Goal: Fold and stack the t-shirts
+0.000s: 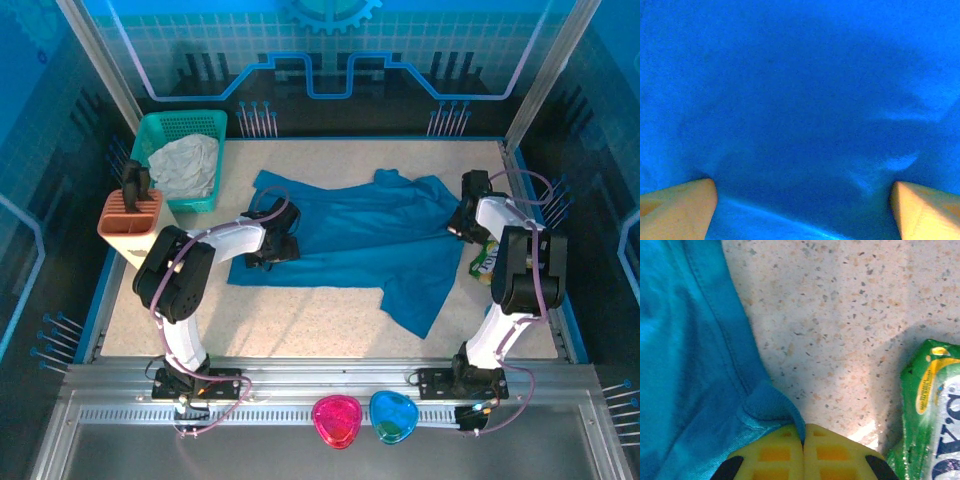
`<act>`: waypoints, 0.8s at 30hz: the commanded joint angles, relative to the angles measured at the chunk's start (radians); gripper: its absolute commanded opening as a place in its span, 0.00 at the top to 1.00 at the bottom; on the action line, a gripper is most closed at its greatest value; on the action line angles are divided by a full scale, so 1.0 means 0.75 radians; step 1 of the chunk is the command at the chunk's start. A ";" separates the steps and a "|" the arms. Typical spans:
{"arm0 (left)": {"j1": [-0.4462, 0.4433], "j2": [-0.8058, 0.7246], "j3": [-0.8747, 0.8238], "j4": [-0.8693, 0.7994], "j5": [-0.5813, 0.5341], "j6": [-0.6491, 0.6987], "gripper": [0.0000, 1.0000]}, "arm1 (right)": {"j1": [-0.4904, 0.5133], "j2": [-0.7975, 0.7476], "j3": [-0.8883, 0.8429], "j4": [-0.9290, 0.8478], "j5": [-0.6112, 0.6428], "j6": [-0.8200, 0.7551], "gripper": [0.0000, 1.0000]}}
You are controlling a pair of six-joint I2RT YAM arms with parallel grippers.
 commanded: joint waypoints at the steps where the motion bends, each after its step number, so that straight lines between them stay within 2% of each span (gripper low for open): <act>1: -0.014 0.080 -0.031 -0.106 0.044 -0.024 0.09 | -0.043 0.016 0.022 -0.069 0.109 -0.005 1.00; 4: -0.021 0.070 -0.037 -0.116 0.035 -0.026 0.09 | -0.046 -0.011 -0.020 -0.070 0.139 -0.001 1.00; 8: -0.048 0.005 -0.041 -0.162 0.029 -0.028 0.06 | -0.047 -0.080 -0.065 -0.075 0.088 -0.034 0.98; 13: -0.077 -0.152 -0.016 -0.263 -0.023 -0.023 0.01 | -0.024 -0.235 -0.012 -0.117 -0.052 -0.154 0.61; 16: -0.077 -0.233 0.024 -0.316 -0.053 -0.013 0.01 | 0.069 -0.283 0.084 -0.132 -0.097 -0.305 0.37; 17: -0.077 -0.256 0.044 -0.332 -0.059 -0.008 0.01 | 0.115 -0.276 0.130 -0.138 -0.092 -0.366 0.32; 19: -0.079 -0.286 0.085 -0.362 -0.063 0.004 0.01 | 0.199 -0.223 0.226 -0.146 -0.083 -0.491 0.27; 22: -0.081 -0.312 0.145 -0.389 -0.062 0.033 0.01 | 0.302 -0.054 0.412 -0.194 -0.056 -0.681 0.26; 24: -0.083 -0.308 0.181 -0.398 -0.057 0.056 0.01 | 0.357 0.065 0.533 -0.204 0.030 -0.813 0.26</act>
